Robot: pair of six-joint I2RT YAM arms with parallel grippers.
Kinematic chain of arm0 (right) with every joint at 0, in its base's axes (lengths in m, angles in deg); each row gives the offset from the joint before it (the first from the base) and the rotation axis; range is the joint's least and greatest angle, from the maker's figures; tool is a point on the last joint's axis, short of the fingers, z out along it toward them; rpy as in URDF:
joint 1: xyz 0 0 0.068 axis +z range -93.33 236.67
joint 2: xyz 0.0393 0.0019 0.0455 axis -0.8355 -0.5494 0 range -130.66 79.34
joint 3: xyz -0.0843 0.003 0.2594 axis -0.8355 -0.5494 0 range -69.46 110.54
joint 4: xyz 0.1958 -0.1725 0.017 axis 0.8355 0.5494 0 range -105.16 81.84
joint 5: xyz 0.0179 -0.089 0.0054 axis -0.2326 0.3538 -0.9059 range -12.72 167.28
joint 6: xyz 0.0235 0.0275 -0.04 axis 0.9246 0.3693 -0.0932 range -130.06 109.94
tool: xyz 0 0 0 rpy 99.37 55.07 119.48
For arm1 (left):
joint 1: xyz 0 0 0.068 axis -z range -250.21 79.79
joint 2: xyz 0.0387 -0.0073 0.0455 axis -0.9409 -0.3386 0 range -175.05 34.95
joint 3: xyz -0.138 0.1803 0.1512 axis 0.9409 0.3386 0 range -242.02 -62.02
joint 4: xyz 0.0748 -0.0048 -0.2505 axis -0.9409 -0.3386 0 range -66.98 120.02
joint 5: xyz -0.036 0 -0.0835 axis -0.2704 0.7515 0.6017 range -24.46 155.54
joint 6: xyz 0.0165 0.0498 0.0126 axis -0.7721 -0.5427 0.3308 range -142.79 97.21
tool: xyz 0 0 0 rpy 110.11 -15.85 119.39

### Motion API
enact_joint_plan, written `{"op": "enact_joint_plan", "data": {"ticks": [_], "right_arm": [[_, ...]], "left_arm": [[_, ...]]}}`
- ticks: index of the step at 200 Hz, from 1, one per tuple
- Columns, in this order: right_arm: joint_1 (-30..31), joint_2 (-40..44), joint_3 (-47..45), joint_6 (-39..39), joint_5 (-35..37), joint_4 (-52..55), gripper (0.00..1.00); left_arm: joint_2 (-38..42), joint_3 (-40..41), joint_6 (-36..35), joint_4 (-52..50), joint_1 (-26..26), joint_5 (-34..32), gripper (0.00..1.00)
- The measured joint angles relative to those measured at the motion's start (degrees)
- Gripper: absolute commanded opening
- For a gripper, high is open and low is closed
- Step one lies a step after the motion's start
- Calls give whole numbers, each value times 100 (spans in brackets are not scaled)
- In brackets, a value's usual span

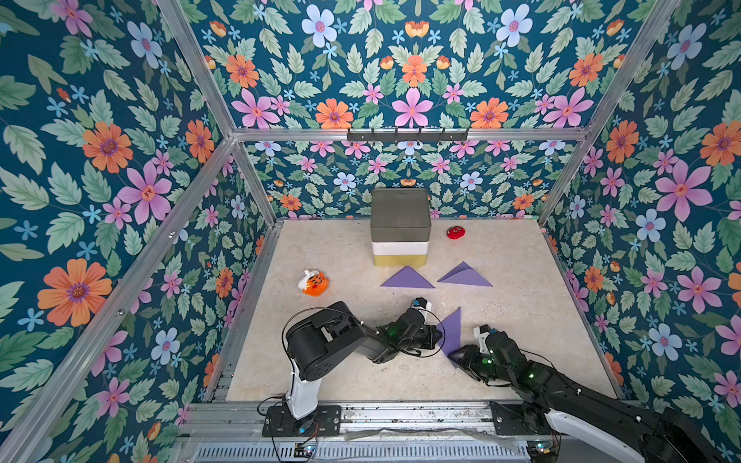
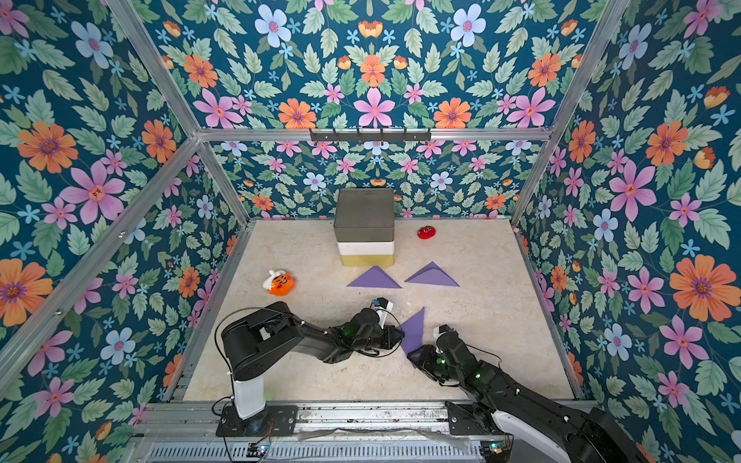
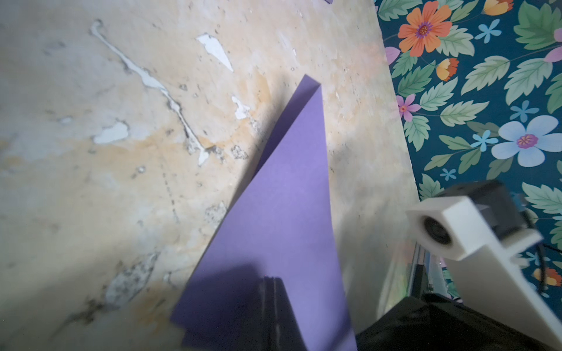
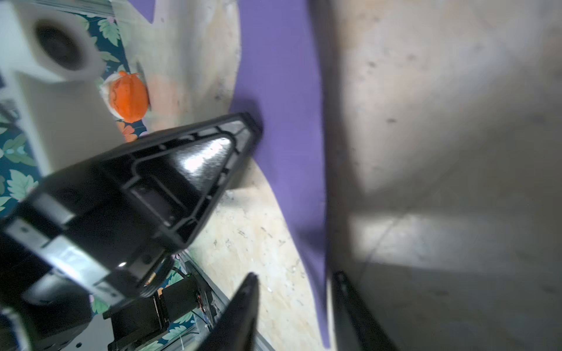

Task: Fold the square paper diagonally
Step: Pick up the paper from the center of the board.

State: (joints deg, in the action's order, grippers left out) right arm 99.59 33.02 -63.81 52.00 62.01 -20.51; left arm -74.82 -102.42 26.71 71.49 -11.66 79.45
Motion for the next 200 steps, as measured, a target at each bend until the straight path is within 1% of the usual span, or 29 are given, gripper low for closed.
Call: {"op": "enact_joint_plan", "data": {"ticks": [22,38,68,94,110,131,159,165,178,192,200], "right_arm": [[-332,-173,37,-208,15,-55,61],[-669,-337,57,-396,-120,-205,59],[-1169,-723,133,-800,-284,-411,50],[-1392,-1189,223,-1060,-452,-765,43],[-1421,-1456,291,-1178,-490,-946,34],[-1467,-1711,343,-1268,-509,-1078,26],[-1469,-1945,376,-1373,-505,-1198,4],[-1469,-1971,385,-1375,-507,-1193,0],[-1469,-1976,389,-1390,-509,-1193,0],[-1469,-1897,385,-1390,-509,-1196,0],[-1469,-1818,372,-1386,-509,-1204,0]], "left_arm": [[-9,20,-2,50,0,42,7],[0,35,-24,59,0,39,7],[22,52,-76,46,2,81,7],[33,61,-157,42,9,116,7],[37,63,-190,33,26,142,7],[39,61,-212,26,33,179,7],[72,61,-258,-24,35,225,8],[87,63,-278,-46,37,232,9],[142,81,-295,-125,37,238,15],[273,114,-313,-238,37,236,29],[382,122,-315,-291,37,214,39]]}}
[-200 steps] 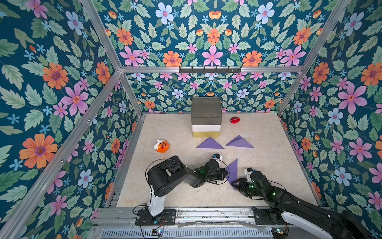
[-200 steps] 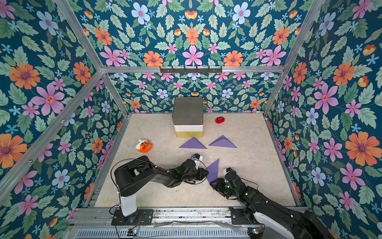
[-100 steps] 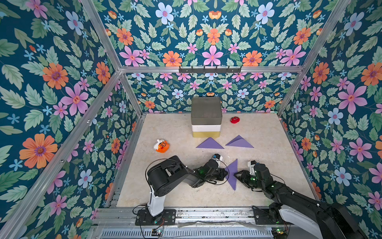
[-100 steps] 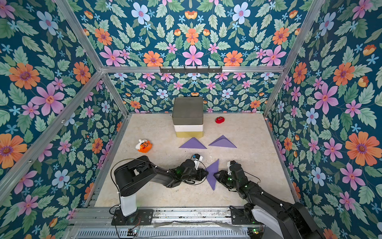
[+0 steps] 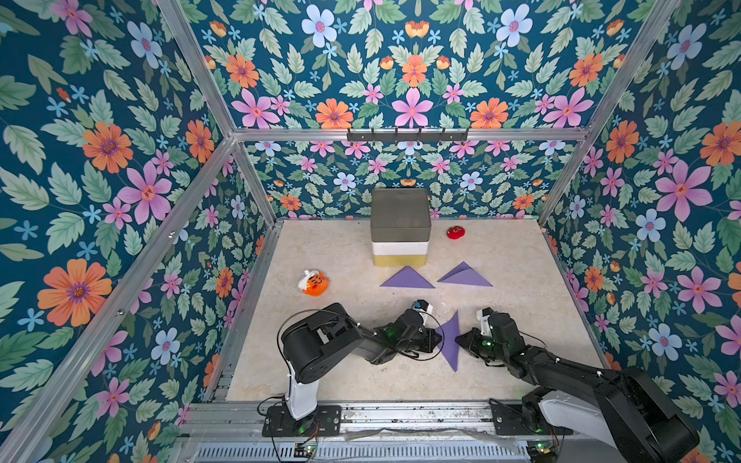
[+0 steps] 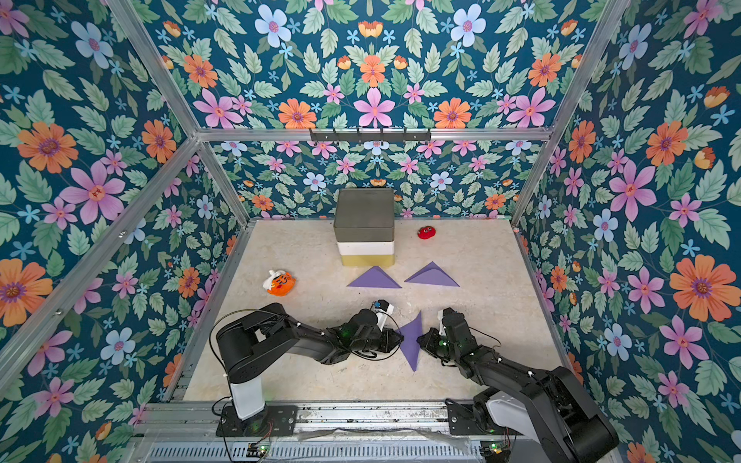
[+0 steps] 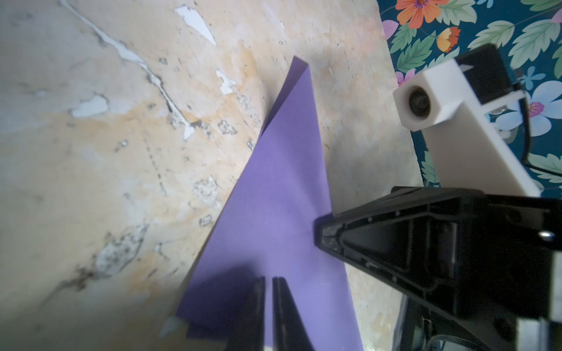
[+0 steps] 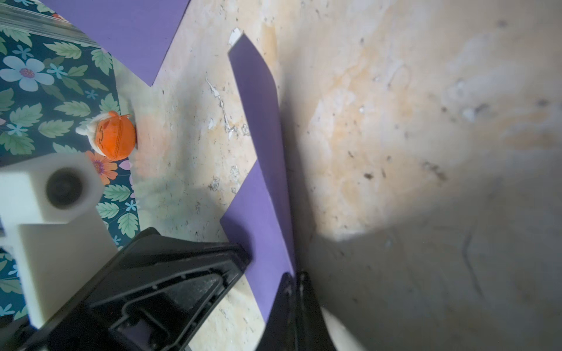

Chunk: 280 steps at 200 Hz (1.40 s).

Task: Fold the square paper diagonally
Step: Pick up the paper from the center of the board, then place the paper at the center of the board.

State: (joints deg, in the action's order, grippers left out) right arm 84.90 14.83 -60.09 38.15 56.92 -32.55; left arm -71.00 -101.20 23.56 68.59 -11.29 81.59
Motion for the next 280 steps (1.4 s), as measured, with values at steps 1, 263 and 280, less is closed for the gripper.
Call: {"op": "enact_joint_plan", "data": {"ticks": [1,263,280], "right_arm": [[0,9,-2,0,0,-2,0],[2013,-1932,870,5578,5508,-1969,42],[2044,-2000,857,5602,5499,-1961,55]], "left_arm": [[28,0,0,-11,0,-7,40],[4507,1937,339,-2258,-37,-3071,64],[4507,1961,393,-2302,-37,-3139,64]]}}
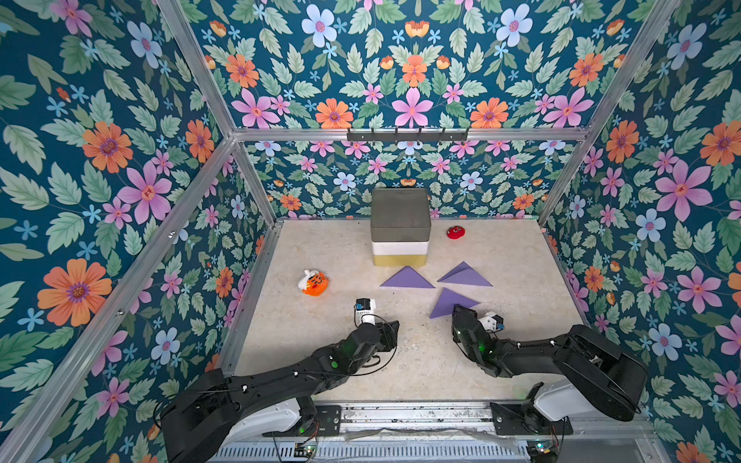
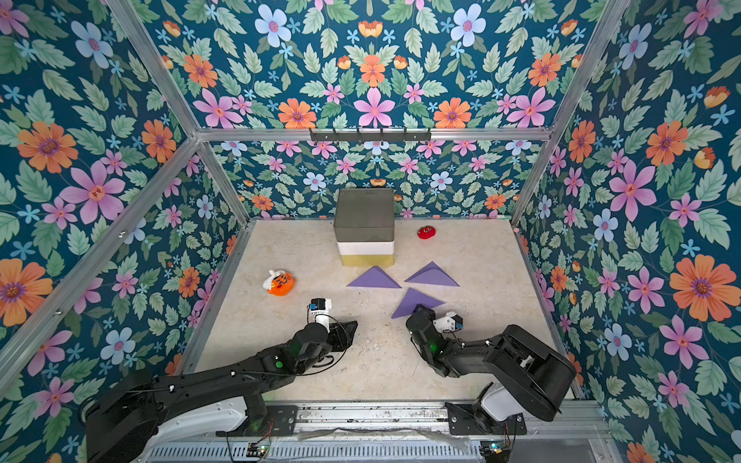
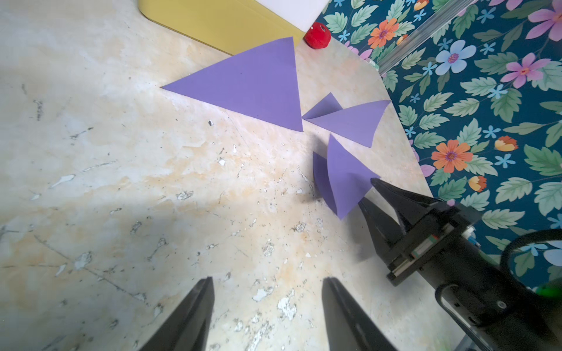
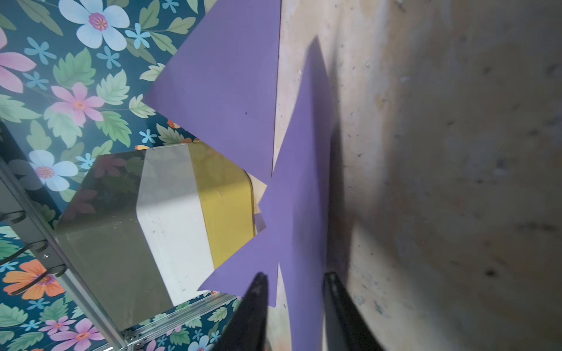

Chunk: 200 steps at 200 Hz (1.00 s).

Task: Fold the square paper diagonally
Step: Place the paper at the center of the board.

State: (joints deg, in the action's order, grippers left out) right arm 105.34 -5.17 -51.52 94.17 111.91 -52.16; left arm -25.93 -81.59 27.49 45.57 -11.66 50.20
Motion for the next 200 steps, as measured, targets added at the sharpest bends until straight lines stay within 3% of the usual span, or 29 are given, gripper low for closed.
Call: {"op": "enact_joint_plan", "data": {"ticks": [54,92,107,130,142,171,200], "right_arm": [[289,151,-68,129,-203,219,84],[378,890,177,-227,-560,1239,92],[378,1233,262,-575,-750,1773,83],[378,1729,341,-1434,-920,2363,54],[323,1860,435,-1908,-979,2651,47],[-428,1757,503,-2964,-1652,2924,22],[-647,1458,581,-3602,-2162,3060,19]], "left_arm": [[-144,-31,55,-72,0,-103,65],[-262,-92,50,-155,0,-120,66],[-251,-94,28,-192,-2,-142,66],[-190,-122,-50,-240,-17,-251,67],[-177,-164,-98,-275,-57,-275,67],[-160,-195,-166,-319,-240,-267,67],[31,-55,-162,-319,-505,-212,68]]}}
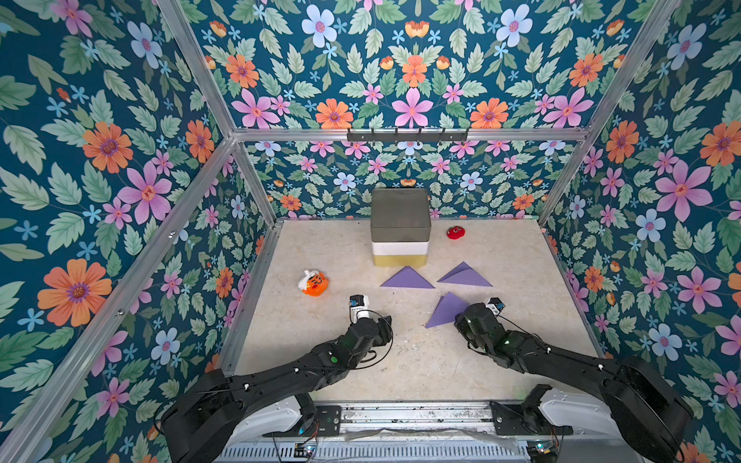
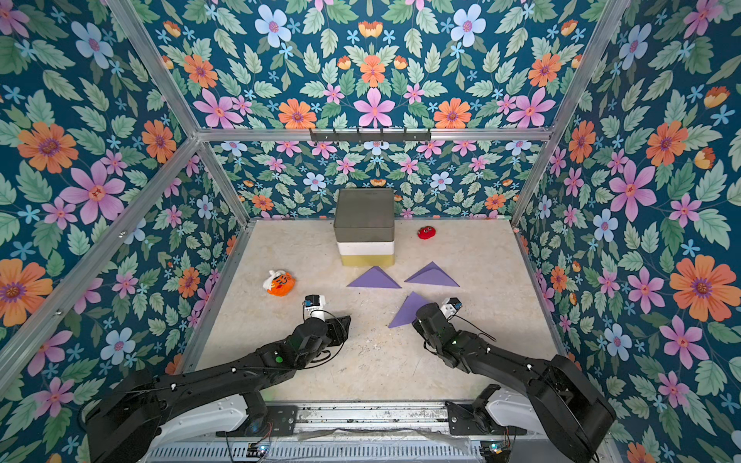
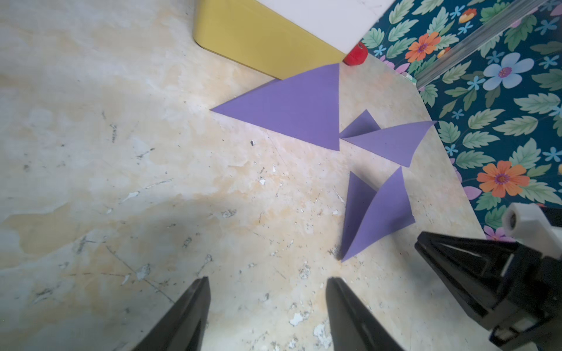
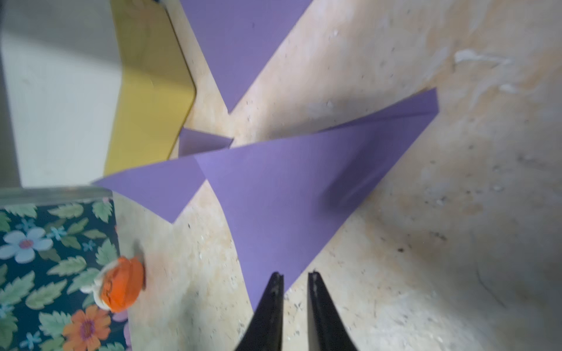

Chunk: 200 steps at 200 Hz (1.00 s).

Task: Fold the square paper diagonally
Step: Place the paper at the center of the board.

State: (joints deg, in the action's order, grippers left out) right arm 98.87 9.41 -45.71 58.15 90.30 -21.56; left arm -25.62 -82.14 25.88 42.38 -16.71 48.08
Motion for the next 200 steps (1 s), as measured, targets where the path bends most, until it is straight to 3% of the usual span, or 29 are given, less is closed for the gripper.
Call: {"op": "enact_joint_plan", "data": {"ticks": [86,145,162,174,200], "right_arm": [[-33,-1370,365,-470,-570,-586,16],[-31,-1655,564,-476,-675,-872,20],[-31,-1598,656,-516,-671,-831,24],[-31,-1373,662,-608,-654,-732,29],[-31,-398,597,-970,-549,-505,44]], "left_arm": [[841,540,197,-136,-723,365,73],[1106,623,219,-221,-1045,555,79],[1185,621,221,-260,-1108,562,86],[1252,603,214,-345,-1147,577,99],[1436,420,57,-605,-1224,527,99]]}}
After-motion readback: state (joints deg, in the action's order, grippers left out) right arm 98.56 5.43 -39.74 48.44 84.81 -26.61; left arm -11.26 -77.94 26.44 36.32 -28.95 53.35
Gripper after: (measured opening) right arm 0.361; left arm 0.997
